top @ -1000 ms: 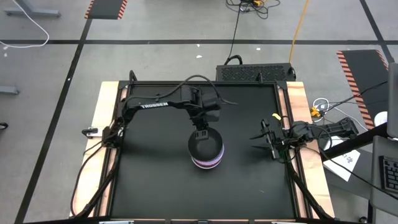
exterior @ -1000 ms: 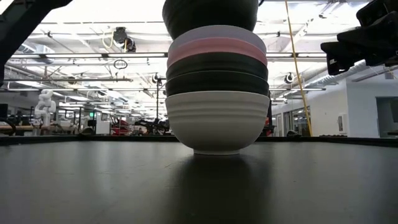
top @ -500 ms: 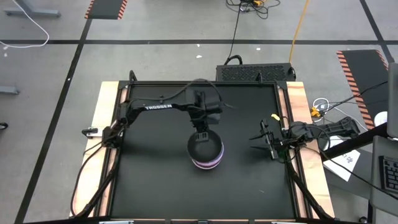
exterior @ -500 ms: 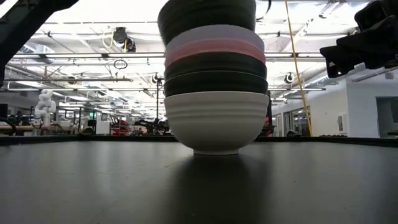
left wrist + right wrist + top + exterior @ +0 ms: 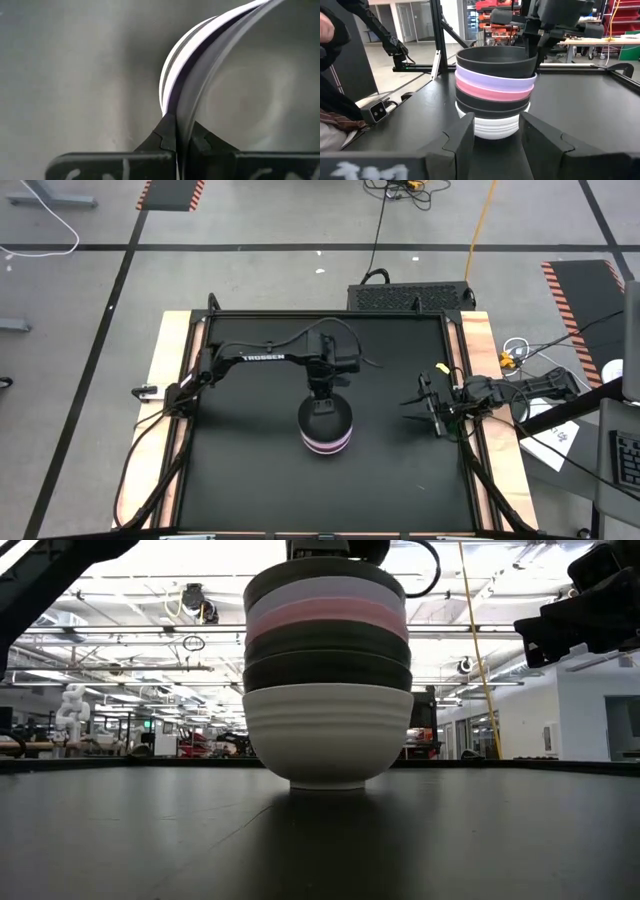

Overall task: Nest bowls inside each other
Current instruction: Stack the black bowl into the purple bowl

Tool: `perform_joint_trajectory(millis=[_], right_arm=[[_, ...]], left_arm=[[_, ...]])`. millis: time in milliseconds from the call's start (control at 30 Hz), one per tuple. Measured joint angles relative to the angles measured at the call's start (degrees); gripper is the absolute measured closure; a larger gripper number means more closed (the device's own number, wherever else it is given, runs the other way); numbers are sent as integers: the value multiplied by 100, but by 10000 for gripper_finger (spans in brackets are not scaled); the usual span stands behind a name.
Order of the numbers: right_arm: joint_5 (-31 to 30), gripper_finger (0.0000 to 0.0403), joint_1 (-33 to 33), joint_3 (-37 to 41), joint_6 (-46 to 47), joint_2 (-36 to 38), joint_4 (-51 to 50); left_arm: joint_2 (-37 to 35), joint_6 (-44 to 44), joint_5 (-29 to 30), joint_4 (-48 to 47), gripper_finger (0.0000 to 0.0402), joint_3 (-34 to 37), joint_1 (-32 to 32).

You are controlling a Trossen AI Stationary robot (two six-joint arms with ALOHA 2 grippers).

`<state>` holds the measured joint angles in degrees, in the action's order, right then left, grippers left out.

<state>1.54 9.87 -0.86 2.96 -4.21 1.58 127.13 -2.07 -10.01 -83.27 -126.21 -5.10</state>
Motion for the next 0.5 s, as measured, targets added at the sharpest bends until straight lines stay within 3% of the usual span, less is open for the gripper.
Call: perform_joint_trajectory(millis=[233, 500], right_arm=[[0, 257, 0, 2, 0, -2, -7], [0, 257, 0, 2, 2, -2, -7]], left_arm=[[-11, 7, 514, 241, 400, 0, 196], [15, 114, 178, 783, 398, 7, 260]])
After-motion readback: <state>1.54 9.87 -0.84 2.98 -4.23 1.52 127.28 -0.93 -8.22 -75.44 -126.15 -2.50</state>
